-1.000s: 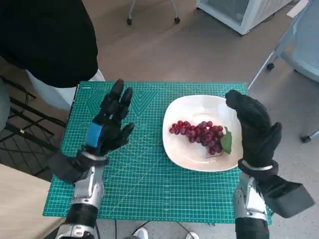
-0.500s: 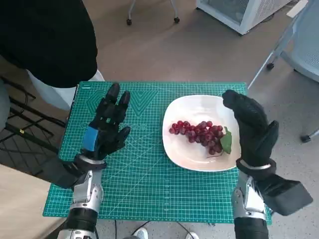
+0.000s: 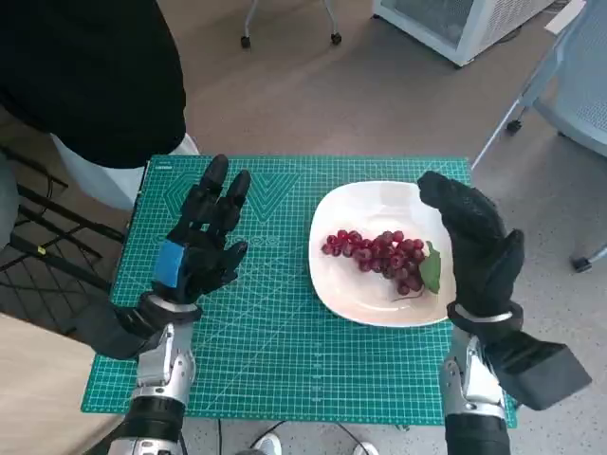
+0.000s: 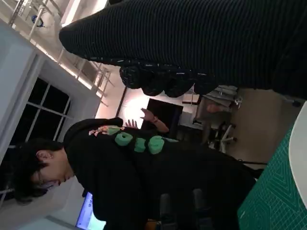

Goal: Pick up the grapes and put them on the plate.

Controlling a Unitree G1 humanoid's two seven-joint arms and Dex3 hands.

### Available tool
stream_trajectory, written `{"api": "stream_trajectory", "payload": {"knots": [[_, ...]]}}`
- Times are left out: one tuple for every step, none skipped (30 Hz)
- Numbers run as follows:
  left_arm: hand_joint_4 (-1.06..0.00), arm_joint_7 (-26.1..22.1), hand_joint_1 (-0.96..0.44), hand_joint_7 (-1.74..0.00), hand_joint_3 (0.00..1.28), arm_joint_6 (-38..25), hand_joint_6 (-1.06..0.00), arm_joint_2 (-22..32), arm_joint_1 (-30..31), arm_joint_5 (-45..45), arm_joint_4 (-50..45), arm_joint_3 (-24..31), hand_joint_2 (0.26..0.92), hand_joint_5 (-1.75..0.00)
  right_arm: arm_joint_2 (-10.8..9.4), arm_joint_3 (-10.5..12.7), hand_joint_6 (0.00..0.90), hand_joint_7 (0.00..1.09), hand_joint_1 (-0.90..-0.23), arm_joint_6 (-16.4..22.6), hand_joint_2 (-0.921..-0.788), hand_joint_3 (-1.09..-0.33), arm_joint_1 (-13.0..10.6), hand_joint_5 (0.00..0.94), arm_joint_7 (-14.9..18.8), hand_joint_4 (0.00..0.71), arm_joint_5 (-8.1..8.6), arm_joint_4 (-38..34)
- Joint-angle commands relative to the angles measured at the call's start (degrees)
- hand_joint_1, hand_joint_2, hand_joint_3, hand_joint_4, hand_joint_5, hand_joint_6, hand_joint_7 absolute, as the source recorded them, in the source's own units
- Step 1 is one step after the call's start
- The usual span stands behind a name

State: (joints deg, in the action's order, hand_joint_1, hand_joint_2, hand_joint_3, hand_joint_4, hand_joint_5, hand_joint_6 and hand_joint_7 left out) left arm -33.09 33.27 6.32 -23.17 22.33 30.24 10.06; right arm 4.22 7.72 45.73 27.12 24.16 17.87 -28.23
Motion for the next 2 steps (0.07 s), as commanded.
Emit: {"api": "stream_trajectory", "payload": {"knots": [[-0.18,-0.4,-0.60,-0.02,0.36,1.0,-0.19,0.4,0.3,-0.5,0.2,0.4,0.921,-0.01,-0.1,0.2,0.163,0.31,-0.706,-0.1,-0.921,-0.685,-0.1,0.000,0.3,0.364,-0.16,-1.3],[-0.18,-0.5,-0.60,-0.02,0.36,1.0,-0.19,0.5,0.3,-0.5,0.2,0.4,0.921,-0.01,-0.1,0.2,0.163,0.31,-0.707,-0.1,-0.921,-0.684,-0.1,0.001,0.3,0.364,-0.18,-1.3]]}}
